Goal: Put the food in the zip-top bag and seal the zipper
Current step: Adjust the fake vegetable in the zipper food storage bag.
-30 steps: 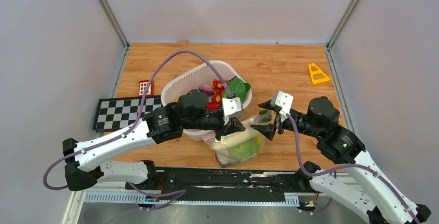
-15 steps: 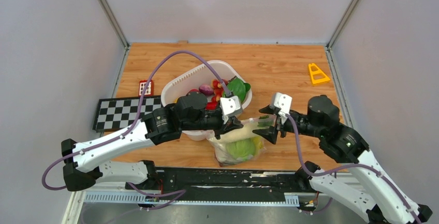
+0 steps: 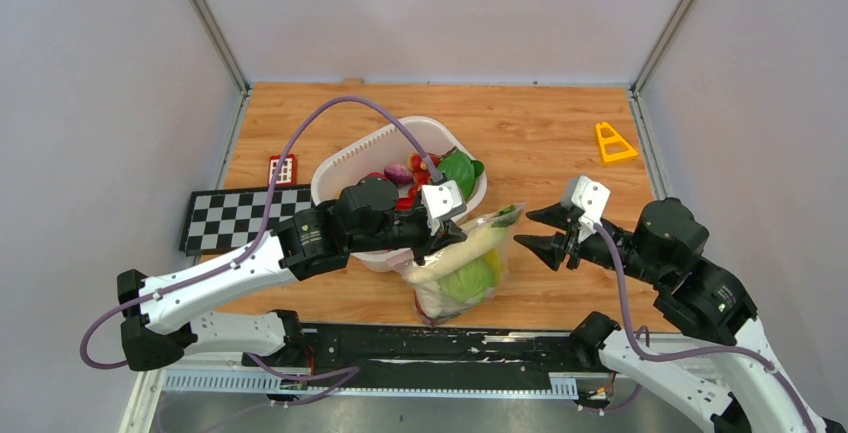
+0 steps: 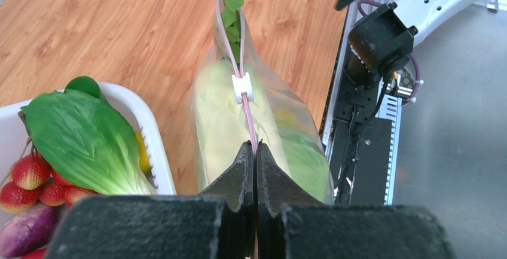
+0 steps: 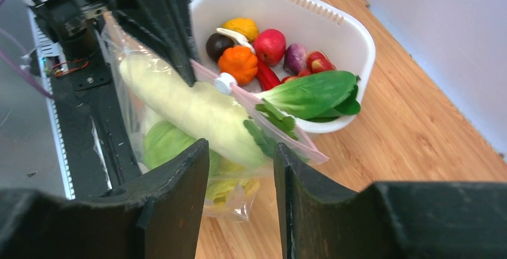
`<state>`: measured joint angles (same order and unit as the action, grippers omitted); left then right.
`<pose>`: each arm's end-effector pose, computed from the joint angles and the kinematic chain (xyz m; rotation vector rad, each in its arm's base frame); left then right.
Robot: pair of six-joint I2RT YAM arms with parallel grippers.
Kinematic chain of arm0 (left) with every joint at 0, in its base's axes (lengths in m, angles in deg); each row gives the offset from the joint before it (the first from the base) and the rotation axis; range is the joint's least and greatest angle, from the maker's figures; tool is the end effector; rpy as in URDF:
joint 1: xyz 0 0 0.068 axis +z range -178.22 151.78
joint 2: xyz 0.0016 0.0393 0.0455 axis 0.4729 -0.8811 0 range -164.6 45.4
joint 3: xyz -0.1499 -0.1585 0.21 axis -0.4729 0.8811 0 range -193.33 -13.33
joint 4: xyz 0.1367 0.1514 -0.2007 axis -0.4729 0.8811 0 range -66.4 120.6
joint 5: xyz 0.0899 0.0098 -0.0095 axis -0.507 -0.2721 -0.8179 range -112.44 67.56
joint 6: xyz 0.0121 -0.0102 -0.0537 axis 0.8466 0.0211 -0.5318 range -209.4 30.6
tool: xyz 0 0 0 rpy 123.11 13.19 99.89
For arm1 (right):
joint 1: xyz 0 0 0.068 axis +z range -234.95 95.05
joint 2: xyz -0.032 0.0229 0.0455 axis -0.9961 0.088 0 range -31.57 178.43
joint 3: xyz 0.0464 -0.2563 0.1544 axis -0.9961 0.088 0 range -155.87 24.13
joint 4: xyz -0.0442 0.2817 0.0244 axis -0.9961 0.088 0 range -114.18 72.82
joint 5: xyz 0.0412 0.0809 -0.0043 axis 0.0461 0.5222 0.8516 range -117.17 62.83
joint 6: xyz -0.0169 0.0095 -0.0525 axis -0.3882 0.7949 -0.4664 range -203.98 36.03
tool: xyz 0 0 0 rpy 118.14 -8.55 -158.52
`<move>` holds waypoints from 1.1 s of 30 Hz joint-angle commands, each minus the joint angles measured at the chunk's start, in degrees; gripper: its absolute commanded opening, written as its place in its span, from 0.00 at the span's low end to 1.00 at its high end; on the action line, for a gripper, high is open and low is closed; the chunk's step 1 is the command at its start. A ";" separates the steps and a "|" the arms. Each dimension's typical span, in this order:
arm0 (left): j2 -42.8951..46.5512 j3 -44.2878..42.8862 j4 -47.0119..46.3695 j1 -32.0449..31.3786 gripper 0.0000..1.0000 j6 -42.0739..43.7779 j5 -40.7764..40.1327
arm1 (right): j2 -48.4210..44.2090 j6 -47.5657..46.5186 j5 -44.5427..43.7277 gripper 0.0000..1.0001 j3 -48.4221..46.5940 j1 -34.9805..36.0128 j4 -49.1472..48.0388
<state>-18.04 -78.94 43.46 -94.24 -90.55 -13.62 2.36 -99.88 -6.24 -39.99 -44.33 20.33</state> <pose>0.1018 -0.2434 0.4133 1.1593 1.6156 -0.9301 0.0564 0.0666 0.4391 -1.0987 1.4887 0.6350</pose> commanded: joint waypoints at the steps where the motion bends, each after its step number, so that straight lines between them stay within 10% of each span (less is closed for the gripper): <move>1: 1.71 -1.30 -3.76 -0.16 0.00 0.54 1.36 | 1.82 6.48 -10.07 0.43 -0.85 -0.17 -3.22; 33: 1.18 -2.47 -2.90 -0.17 0.00 0.89 1.02 | 7.17 8.17 -5.63 0.28 0.51 -0.17 -5.91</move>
<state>-18.02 -78.96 43.50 -94.24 -90.35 -13.32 9.62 -90.76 -12.58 -39.22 -44.37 16.38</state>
